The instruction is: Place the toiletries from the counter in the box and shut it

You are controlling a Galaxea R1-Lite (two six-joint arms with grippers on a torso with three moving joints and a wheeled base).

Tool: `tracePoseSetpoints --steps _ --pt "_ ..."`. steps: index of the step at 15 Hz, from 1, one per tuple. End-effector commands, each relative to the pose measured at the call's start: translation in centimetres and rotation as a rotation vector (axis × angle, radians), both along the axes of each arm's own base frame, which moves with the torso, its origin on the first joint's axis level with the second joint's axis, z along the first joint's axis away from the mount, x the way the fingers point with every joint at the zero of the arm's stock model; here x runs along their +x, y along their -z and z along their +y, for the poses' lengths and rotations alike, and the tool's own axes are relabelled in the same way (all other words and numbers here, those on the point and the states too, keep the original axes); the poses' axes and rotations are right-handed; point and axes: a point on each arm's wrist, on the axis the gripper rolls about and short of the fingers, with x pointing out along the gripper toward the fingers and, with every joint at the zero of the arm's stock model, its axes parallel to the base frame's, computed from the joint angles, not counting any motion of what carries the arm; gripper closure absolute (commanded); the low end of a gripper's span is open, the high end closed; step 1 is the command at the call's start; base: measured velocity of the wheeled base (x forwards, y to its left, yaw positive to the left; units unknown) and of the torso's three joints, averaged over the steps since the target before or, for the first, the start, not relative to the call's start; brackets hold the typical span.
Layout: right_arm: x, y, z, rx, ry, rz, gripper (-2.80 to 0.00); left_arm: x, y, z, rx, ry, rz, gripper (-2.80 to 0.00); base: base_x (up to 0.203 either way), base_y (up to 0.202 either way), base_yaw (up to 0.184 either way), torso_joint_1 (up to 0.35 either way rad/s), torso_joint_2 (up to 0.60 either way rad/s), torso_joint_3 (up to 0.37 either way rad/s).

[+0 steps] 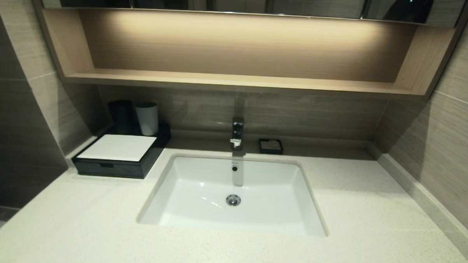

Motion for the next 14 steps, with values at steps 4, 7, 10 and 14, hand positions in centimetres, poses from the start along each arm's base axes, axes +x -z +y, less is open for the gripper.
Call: tracePoseSetpoints --steps 4,7,10,14 --pt "0.00 0.00 0.00 -0.002 0.000 0.000 0.00 0.00 0.00 0.00 -0.001 0.000 -0.001 0.00 0.000 0.000 0.000 0.000 0.00 0.000" --pt "0.00 0.00 0.00 -0.004 0.000 0.000 0.00 0.00 0.02 0.00 -0.001 0.000 0.000 0.00 0.000 0.000 0.000 0.000 0.00 0.000" --pt "0.00 0.01 0.00 -0.008 0.001 0.001 0.00 0.00 0.00 0.00 -0.001 0.000 -0.001 0.00 0.000 0.000 0.000 0.000 0.00 0.000" --pt "0.00 0.00 0.00 -0.008 0.001 0.000 0.00 0.01 0.04 0.00 -0.001 0.000 0.001 0.00 0.000 0.000 0.000 0.000 0.00 0.000"
